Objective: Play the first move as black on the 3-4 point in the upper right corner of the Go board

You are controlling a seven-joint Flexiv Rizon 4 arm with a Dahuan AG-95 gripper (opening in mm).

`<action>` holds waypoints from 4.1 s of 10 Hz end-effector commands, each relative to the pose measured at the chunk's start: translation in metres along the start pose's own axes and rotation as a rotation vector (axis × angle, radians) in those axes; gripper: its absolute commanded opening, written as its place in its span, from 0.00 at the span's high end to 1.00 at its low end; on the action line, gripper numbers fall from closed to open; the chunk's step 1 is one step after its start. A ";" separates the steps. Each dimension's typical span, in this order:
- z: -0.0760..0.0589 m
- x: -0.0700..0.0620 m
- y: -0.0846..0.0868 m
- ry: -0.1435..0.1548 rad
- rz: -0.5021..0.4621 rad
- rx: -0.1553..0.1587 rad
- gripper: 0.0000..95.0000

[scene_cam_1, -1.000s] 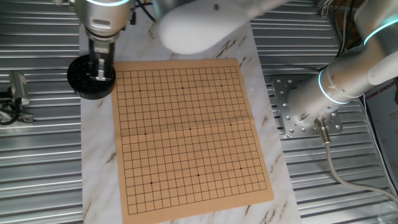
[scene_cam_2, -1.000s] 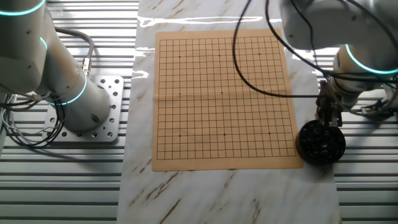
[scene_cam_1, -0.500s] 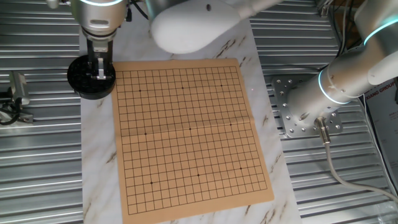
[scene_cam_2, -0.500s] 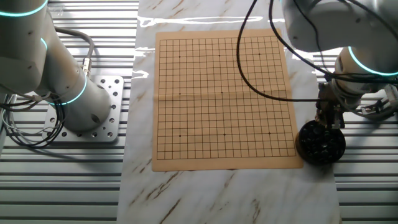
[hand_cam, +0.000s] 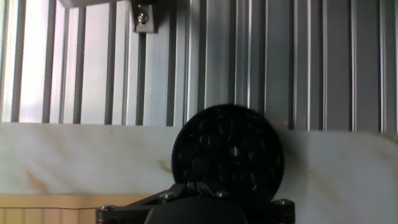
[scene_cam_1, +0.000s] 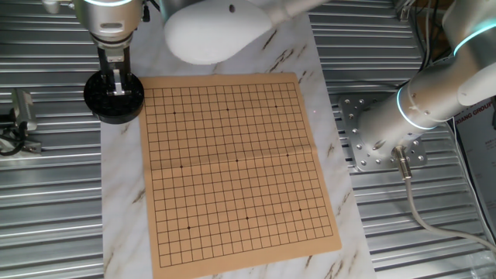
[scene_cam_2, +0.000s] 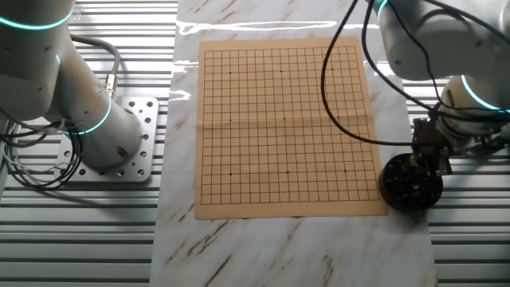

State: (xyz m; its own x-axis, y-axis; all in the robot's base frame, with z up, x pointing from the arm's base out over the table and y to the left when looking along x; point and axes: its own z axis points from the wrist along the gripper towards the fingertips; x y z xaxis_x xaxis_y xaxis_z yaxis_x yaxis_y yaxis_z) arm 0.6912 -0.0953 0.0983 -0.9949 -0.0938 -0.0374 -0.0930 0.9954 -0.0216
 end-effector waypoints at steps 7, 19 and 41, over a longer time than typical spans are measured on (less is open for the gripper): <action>0.012 -0.006 -0.012 -0.002 -0.017 -0.001 1.00; 0.014 -0.005 -0.014 0.001 -0.052 -0.010 1.00; 0.034 -0.003 -0.013 0.007 -0.222 -0.002 1.00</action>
State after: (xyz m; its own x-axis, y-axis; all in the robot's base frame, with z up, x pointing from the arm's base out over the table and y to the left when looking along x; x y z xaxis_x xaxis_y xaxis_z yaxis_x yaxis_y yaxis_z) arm 0.6968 -0.1090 0.0644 -0.9529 -0.3021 -0.0262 -0.3015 0.9531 -0.0250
